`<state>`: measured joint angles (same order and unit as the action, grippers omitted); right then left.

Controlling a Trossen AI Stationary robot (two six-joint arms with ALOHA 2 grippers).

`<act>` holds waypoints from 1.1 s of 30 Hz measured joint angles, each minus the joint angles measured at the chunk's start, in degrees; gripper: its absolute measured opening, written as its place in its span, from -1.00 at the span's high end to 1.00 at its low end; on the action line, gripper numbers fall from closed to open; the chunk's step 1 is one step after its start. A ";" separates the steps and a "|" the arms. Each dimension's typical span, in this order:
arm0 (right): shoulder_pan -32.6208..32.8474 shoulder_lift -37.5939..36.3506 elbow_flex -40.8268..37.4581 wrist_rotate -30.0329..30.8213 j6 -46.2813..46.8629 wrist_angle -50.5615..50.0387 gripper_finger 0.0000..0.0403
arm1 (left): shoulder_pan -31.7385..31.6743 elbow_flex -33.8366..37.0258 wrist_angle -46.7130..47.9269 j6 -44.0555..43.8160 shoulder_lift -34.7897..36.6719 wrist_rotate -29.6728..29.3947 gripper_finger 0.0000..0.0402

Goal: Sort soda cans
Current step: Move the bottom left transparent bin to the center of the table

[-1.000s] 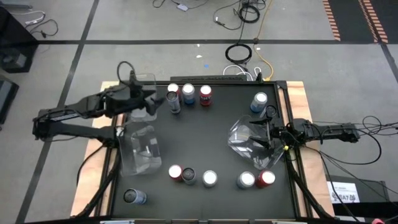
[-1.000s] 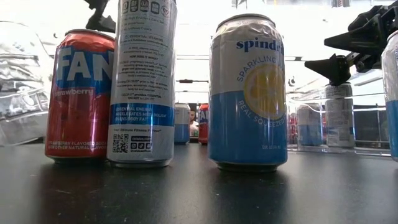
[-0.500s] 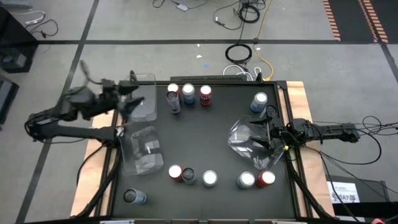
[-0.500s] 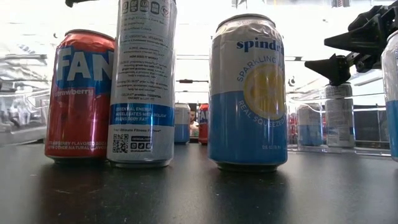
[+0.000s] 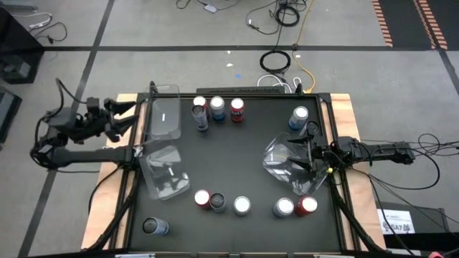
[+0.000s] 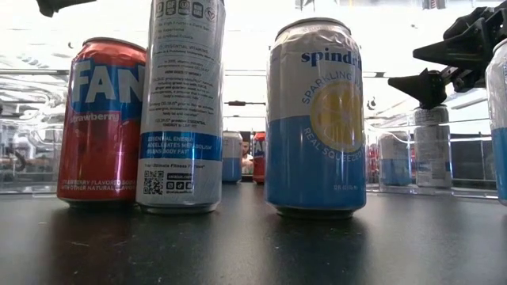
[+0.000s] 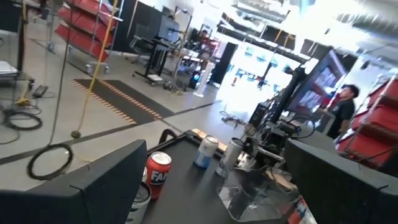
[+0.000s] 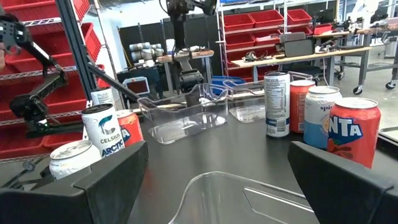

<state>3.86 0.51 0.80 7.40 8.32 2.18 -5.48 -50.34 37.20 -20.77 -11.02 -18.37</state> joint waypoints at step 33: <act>-0.02 0.00 0.02 0.00 0.00 0.02 -0.90 | -0.02 16.16 18.84 -23.74 -9.76 18.34 -0.94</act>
<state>3.84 0.51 0.82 7.40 8.32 2.19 -5.50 -34.17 56.04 -44.52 -20.78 -0.03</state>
